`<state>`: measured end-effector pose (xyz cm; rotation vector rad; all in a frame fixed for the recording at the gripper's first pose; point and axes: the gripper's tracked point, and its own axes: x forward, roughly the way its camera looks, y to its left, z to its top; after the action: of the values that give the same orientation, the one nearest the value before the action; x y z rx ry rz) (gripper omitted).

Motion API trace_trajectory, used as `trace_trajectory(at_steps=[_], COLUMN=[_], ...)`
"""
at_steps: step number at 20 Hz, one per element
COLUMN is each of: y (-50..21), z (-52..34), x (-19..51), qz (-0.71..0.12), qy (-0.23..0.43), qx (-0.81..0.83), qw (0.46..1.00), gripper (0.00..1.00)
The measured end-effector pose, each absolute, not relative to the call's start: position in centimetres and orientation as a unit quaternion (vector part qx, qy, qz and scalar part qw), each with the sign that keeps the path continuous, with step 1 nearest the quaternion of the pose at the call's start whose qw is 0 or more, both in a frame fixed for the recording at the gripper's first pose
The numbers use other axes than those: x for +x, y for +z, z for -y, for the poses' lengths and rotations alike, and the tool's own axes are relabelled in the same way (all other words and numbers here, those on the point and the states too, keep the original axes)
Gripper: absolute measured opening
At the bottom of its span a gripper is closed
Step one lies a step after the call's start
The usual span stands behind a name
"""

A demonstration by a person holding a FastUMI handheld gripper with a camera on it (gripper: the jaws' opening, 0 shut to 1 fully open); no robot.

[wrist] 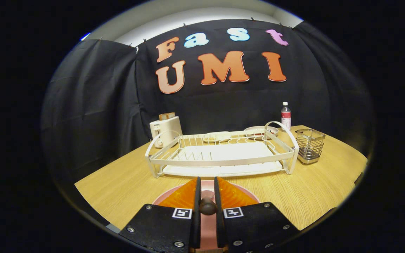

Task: Take the plate from the dish rack, then take the spoon from the basket and place it into the plate.

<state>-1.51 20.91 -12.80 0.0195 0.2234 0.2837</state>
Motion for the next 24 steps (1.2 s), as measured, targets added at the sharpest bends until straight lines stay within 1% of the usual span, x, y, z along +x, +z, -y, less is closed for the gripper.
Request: trace_trajectory(at_steps=[5, 6, 7, 8, 9, 10, 12, 14, 22, 24], y=[-14.6, -14.3, -14.1, -13.8, -13.4, -13.0, -12.0, -10.8, -4.6, -2.8], z=[-20.3, -20.3, -20.1, -19.8, -19.4, -19.1, -18.1, -16.6, -9.1, -7.8], x=[-2.0, -2.1, -2.1, -2.0, -2.0, -1.9, -2.0, -1.7, 0.5, 0.6], qz=[-0.138, -0.136, -0.132, -0.129, -0.127, -0.125, -0.123, -0.116, -0.072, -0.059], qy=[0.136, 0.137, 0.137, 0.136, 0.134, 0.133, 0.129, 0.12, 0.055, 0.047], qx=[0.008, 0.008, 0.006, 0.004, 0.003, 0.005, 0.004, -0.006, -0.028, -0.021], qw=[0.981, 0.981, 0.982, 0.982, 0.983, 0.983, 0.984, 0.986, 0.995, 0.997], gripper=[0.25, 0.38, 0.48, 0.61, 0.67, 0.78, 0.9, 0.97, 0.97, 0.97])
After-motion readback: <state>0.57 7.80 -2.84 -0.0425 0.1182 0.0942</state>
